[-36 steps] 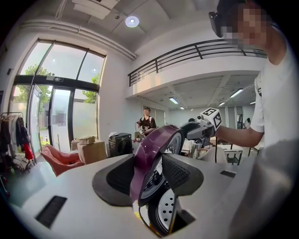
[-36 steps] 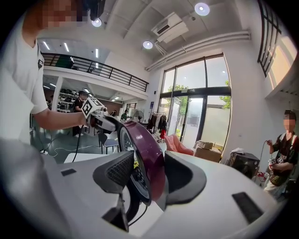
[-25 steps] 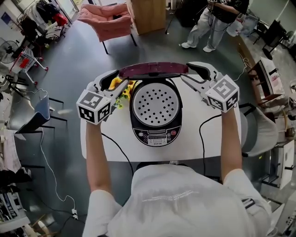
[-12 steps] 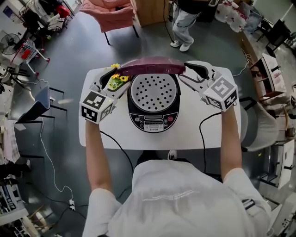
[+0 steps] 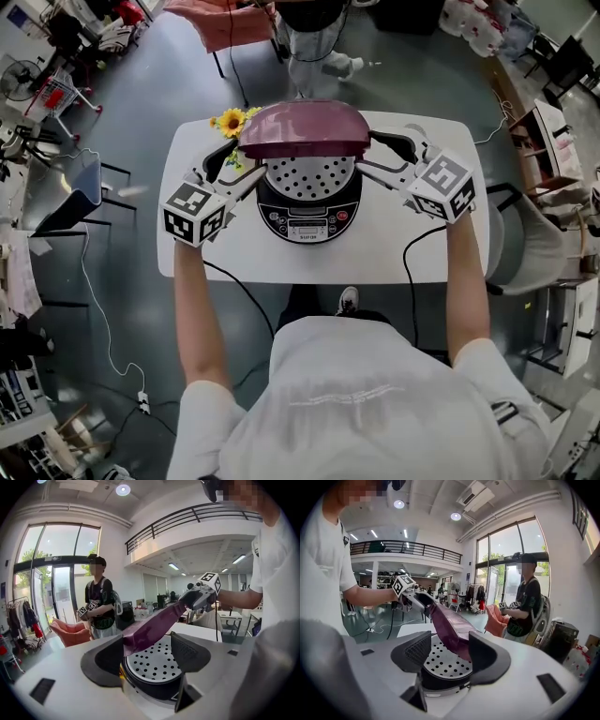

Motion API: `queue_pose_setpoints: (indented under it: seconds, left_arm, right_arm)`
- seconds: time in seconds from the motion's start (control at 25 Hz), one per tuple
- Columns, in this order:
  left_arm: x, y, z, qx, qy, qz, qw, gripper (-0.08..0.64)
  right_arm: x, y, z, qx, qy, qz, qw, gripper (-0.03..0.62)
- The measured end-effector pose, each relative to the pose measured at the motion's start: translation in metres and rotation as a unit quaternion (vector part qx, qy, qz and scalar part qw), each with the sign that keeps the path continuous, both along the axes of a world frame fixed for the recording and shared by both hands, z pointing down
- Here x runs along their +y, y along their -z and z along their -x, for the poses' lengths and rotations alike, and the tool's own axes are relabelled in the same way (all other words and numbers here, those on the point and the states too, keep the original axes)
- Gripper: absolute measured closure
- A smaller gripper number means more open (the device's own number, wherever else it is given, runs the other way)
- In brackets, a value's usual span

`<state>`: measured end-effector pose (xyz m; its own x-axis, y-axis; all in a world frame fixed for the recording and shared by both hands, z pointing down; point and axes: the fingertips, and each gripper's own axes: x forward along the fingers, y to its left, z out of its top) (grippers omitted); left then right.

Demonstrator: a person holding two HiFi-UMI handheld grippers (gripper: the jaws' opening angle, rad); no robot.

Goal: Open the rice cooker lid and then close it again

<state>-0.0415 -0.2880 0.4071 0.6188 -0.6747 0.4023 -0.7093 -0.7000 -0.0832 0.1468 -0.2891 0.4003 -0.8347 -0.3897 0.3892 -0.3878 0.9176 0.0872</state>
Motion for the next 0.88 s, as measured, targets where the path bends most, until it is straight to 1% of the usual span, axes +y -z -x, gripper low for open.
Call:
queue_pose_setpoints:
  seconds: [0.08,0.16,0.2,0.28,0.32,0.48,0.6,0.76,0.88]
  left_arm:
    - [0.007,-0.008,-0.001,-0.002,-0.001,0.01,0.9999,0.232]
    - [0.013,-0.015,-0.002,0.005,-0.001,0.02,0.9998,0.222]
    - [0.016,-0.017,-0.004,0.015,-0.001,0.025,0.9996,0.214]
    - [0.02,-0.02,-0.006,0.037,-0.001,0.034,0.9987,0.186]
    - [0.022,-0.021,-0.006,0.045,-0.001,0.039,0.9982,0.184]
    - [0.028,-0.028,-0.006,0.075,0.006,0.059,0.9954,0.184]
    - [0.029,-0.032,-0.002,0.1,0.022,0.07,0.9923,0.184]
    - [0.031,-0.038,-0.002,0.12,0.034,0.078,0.9892,0.187]
    - [0.033,-0.041,0.0,0.13,0.042,0.088,0.9868,0.206]
  right_arm:
    - [0.007,-0.008,0.0,-0.003,0.001,0.012,1.0,0.324]
    - [0.011,-0.014,0.0,-0.02,-0.007,0.031,0.999,0.326]
    - [0.012,-0.015,-0.001,-0.035,-0.014,0.043,0.998,0.361]
    - [0.014,-0.018,-0.001,-0.061,-0.024,0.064,0.996,0.364]
    - [0.015,-0.02,-0.001,-0.066,-0.027,0.071,0.995,0.364]
    - [0.021,-0.029,0.0,-0.062,-0.032,0.091,0.993,0.364]
    - [0.024,-0.036,0.001,-0.064,-0.039,0.112,0.991,0.364]
    - [0.023,-0.043,-0.001,-0.07,-0.053,0.132,0.987,0.399]
    - [0.025,-0.047,0.0,-0.069,-0.055,0.145,0.986,0.399]
